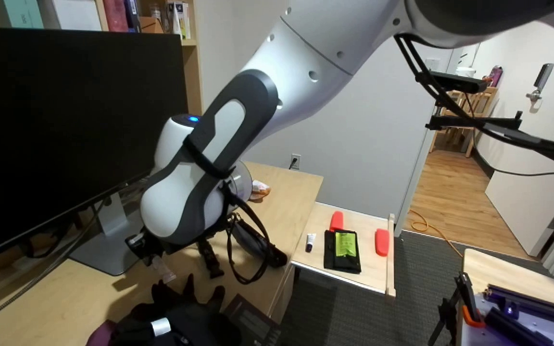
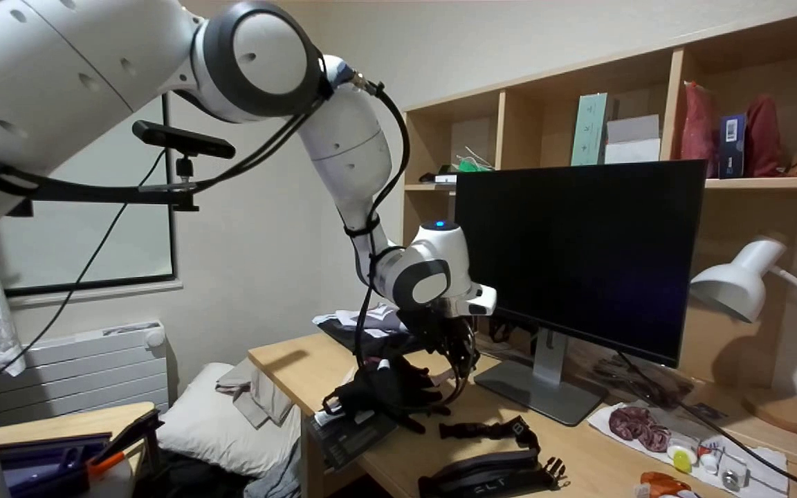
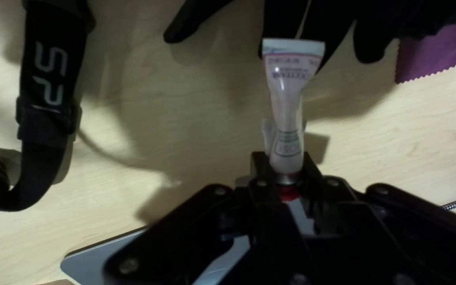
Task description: Move the Tubes and the brown object from the right to the left
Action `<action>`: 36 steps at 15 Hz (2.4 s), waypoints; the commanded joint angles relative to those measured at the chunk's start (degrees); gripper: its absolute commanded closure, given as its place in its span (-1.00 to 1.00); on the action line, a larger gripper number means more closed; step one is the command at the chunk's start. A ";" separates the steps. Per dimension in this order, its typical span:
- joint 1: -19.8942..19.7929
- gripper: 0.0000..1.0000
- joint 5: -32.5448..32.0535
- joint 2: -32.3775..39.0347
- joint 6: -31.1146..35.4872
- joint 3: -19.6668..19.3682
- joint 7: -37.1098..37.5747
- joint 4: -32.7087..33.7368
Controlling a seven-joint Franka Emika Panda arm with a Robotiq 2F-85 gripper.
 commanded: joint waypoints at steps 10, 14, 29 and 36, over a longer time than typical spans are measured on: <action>-0.11 0.78 -4.77 8.84 -1.13 -2.64 -9.58 9.32; -0.63 0.78 -4.79 10.41 -1.21 -1.81 -11.07 10.89; 1.13 -1.00 -3.12 2.67 1.87 -5.80 -5.27 7.41; -6.25 -1.00 -4.36 -11.87 -2.35 -1.15 -13.24 -9.42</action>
